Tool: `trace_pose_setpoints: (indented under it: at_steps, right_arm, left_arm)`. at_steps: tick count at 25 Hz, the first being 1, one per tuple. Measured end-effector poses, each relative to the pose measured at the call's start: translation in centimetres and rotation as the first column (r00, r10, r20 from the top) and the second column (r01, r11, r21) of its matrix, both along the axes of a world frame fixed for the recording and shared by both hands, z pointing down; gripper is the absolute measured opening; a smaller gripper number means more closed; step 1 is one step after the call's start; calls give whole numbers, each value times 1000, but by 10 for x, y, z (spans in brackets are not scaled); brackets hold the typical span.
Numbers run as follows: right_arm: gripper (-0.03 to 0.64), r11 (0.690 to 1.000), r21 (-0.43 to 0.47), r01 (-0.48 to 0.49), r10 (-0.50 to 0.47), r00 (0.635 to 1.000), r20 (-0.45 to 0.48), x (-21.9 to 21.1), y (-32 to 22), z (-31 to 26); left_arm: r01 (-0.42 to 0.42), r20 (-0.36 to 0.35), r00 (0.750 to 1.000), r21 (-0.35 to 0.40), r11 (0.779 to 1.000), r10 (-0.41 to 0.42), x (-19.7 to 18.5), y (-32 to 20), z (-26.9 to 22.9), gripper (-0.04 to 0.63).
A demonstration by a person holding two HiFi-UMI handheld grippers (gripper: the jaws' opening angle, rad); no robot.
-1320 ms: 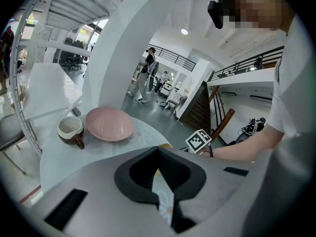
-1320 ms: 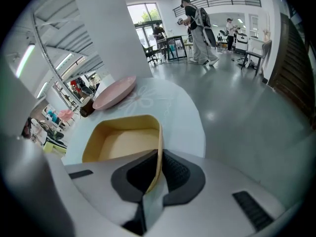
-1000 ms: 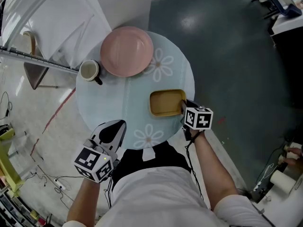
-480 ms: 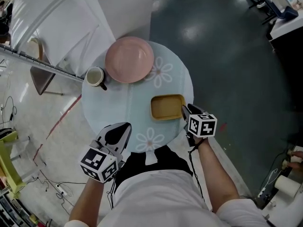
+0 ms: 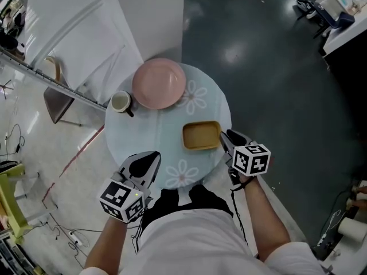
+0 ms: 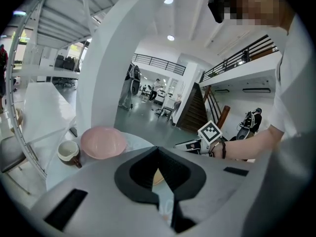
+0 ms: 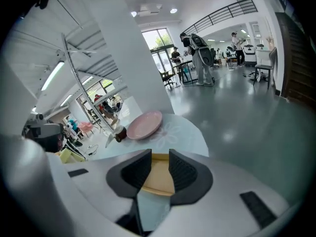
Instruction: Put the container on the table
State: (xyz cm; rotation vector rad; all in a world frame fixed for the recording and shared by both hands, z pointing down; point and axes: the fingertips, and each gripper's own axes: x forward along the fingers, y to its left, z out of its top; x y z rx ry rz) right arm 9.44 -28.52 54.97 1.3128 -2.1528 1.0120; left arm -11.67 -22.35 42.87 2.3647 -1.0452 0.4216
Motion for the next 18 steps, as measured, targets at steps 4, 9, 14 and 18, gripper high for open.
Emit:
trace_pose_setpoints:
  at_steps: [4, 9, 14, 18]
  right_arm:
    - [112, 998, 51, 23, -24, 999, 25, -6, 3, -29]
    - [110, 992, 115, 53, -59, 997, 51, -21, 7, -60]
    - [91, 981, 173, 88, -102, 992, 74, -38, 9, -89]
    - [63, 970, 217, 112, -132, 988, 82, -50, 12, -107]
  left_arm:
    - [7, -1, 1000, 24, 1000, -7, 1, 5, -12, 21]
    - [14, -2, 1000, 49, 999, -14, -3, 11, -24, 21]
    - [11, -5, 1000, 76, 997, -10, -7, 11, -35, 21]
    - [9, -7, 1000, 92, 996, -8, -9, 11, -43, 21]
